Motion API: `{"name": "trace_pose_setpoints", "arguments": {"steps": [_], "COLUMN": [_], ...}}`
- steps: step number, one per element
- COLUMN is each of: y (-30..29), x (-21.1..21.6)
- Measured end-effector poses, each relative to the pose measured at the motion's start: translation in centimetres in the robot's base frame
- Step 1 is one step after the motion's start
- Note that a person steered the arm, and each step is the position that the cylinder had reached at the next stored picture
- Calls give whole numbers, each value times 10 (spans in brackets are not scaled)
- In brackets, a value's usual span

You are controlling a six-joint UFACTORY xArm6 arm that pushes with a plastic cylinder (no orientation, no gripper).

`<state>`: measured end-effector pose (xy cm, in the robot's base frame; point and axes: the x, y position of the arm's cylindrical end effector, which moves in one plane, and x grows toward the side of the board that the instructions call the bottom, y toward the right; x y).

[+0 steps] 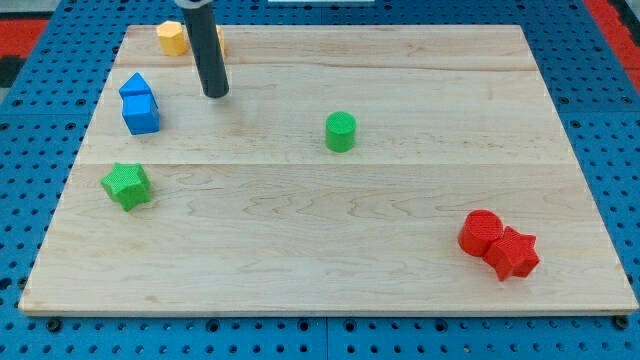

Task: Push the green star at the bottom center of the board

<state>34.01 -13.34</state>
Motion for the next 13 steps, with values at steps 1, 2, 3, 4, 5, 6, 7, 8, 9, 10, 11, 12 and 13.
{"name": "trace_pose_setpoints", "arguments": {"steps": [1, 2, 3, 4, 5, 6, 7, 8, 9, 10, 11, 12, 13], "y": [-5, -29, -89, -135, -147, -105, -59, -10, -32, -55, -7, 57, 64], "x": [52, 95, 110, 102, 131, 145, 135, 150, 163, 175, 191, 189, 183]}}
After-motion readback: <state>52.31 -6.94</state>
